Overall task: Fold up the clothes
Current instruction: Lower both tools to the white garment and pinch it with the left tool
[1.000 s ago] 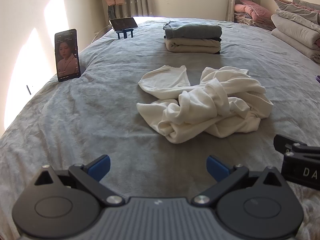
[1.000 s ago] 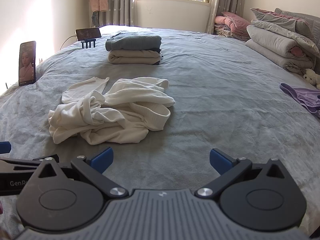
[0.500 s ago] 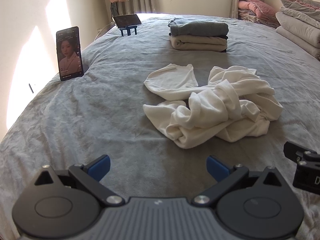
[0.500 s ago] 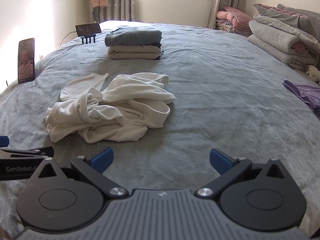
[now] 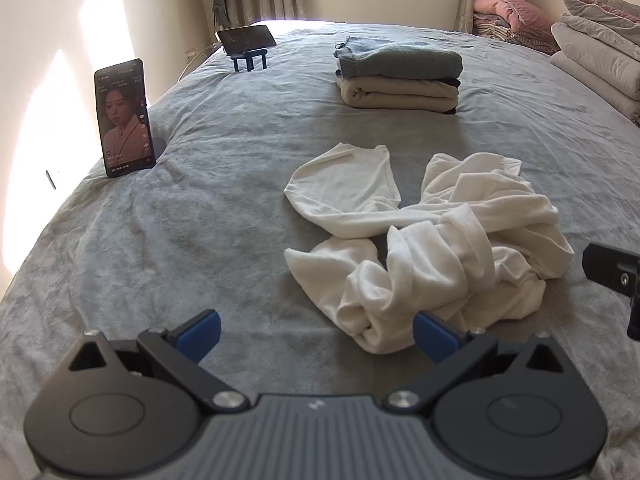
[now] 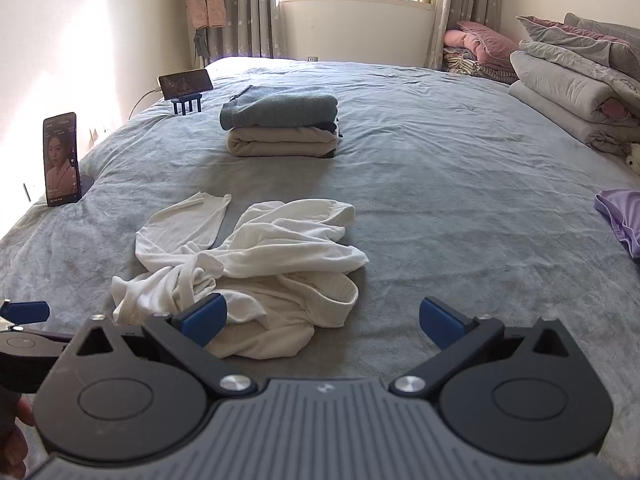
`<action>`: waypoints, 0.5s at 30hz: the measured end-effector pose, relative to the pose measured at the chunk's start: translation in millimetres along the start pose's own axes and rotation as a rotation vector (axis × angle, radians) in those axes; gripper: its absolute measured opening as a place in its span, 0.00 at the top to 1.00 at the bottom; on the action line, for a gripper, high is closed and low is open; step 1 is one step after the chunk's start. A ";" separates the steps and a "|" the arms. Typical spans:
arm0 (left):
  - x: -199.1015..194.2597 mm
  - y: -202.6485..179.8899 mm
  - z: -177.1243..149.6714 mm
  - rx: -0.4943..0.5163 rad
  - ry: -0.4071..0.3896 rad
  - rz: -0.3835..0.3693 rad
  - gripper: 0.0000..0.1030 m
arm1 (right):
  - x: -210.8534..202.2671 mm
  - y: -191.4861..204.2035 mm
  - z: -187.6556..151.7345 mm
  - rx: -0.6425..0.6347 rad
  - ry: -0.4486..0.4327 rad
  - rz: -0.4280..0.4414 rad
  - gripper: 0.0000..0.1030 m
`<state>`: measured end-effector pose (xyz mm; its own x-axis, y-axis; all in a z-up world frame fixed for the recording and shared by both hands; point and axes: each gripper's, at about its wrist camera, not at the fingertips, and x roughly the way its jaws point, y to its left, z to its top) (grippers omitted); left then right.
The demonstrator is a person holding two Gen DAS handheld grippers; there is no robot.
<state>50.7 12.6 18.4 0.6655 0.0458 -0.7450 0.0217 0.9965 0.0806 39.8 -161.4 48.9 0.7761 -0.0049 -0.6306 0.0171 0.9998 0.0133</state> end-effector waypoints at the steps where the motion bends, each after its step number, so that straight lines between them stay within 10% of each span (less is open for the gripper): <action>1: 2.6 0.6 1.2 0.000 -0.001 -0.001 0.00 | 2.4 0.8 2.0 0.003 0.001 0.003 0.00; 15: 54.0 7.4 -1.6 0.004 0.029 -0.066 0.00 | 72.3 5.5 -6.2 -0.013 0.119 -0.015 0.00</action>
